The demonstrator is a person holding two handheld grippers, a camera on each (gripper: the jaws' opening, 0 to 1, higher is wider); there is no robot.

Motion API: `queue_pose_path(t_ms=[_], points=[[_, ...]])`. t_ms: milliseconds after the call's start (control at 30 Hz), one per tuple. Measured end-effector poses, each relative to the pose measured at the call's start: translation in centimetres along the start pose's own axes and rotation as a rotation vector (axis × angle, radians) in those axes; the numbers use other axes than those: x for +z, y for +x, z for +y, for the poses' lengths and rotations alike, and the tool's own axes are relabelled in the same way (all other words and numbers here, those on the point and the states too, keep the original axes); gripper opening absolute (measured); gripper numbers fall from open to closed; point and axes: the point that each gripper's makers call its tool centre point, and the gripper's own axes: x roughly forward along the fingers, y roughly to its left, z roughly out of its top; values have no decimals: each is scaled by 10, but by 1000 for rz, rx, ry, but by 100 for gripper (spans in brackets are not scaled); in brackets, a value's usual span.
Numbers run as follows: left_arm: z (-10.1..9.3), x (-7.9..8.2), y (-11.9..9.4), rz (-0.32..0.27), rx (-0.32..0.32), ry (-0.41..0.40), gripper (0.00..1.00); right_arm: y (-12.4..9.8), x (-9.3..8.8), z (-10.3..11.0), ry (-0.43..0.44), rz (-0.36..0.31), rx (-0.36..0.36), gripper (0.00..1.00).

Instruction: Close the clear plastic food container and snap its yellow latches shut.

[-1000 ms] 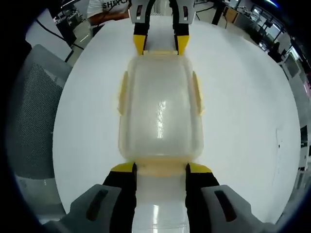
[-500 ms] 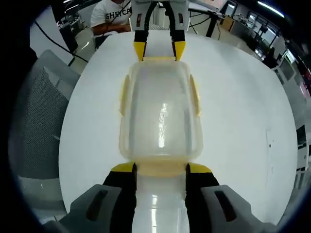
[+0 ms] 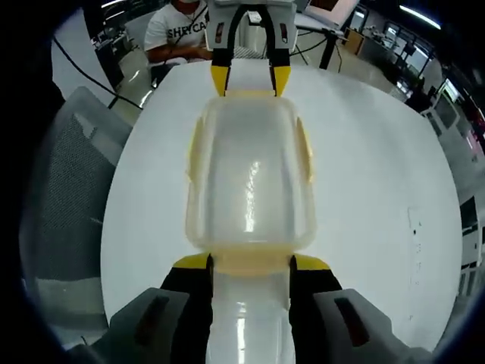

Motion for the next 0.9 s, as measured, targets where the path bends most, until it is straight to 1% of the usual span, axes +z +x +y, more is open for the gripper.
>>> queue_pose_path(t_ms=[133,333,633,800,900], points=[[-1,9,0,-16,16,-1,33,-4,-7,-1,-1,1,-8,35],[-4,19,6,-17,15,-4,33,-11,-18,2,-11,5,-8,35],[-10,42,12,-31,16,-4,33,-23,-38,5,-15,5,-5,35],[-11,54,16,-28,12,2,33,-28,-48,6,0,3,1,35],[-10,61,18,-24,15,8,33,-32,-54,7,-8,8,-2,35]])
